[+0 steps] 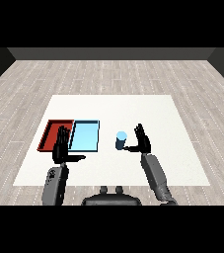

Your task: Pick the blue can and put it in the blue box

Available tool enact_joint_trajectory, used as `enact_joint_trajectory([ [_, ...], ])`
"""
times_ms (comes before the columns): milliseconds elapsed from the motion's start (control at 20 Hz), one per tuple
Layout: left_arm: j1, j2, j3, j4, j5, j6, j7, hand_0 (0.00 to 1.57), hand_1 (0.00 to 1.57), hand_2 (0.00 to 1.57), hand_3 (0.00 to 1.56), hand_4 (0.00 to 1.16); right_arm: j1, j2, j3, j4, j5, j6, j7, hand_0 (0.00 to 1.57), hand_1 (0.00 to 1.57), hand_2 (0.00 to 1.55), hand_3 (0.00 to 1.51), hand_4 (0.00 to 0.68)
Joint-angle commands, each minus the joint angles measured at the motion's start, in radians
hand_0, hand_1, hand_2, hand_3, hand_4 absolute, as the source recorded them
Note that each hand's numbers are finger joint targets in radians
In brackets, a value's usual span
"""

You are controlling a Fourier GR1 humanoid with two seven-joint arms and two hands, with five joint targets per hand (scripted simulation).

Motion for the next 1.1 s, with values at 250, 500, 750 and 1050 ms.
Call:
enact_joint_trajectory([
  [250,-0.004,0.002,0.004,-0.02,-0.007,0.019,0.014,0.0,0.0,0.0,0.0,0.0,-0.03,0.005,0.0,0.096,-0.005,0.019,-0.037,0.0,0.0,0.0,0.0,0.0],
  [500,-0.024,0.012,0.019,0.039,-0.007,0.01,-0.014,0.0,0.0,0.0,0.0,0.0,-0.086,0.005,0.031,0.149,-0.045,-0.003,-0.038,0.0,0.0,0.0,0.0,0.0],
  [750,-0.072,0.023,0.046,0.09,0.03,-0.015,-0.019,0.0,0.0,0.0,0.0,0.0,-0.115,0.005,0.014,0.312,-0.067,0.048,-0.172,0.0,0.0,0.0,0.0,0.0],
  [1050,0.041,0.019,0.003,-0.042,0.012,-0.022,0.009,0.0,0.0,0.0,0.0,0.0,-0.138,0.005,0.115,0.282,-0.11,-0.029,-0.135,0.0,0.0,0.0,0.0,0.0],
])
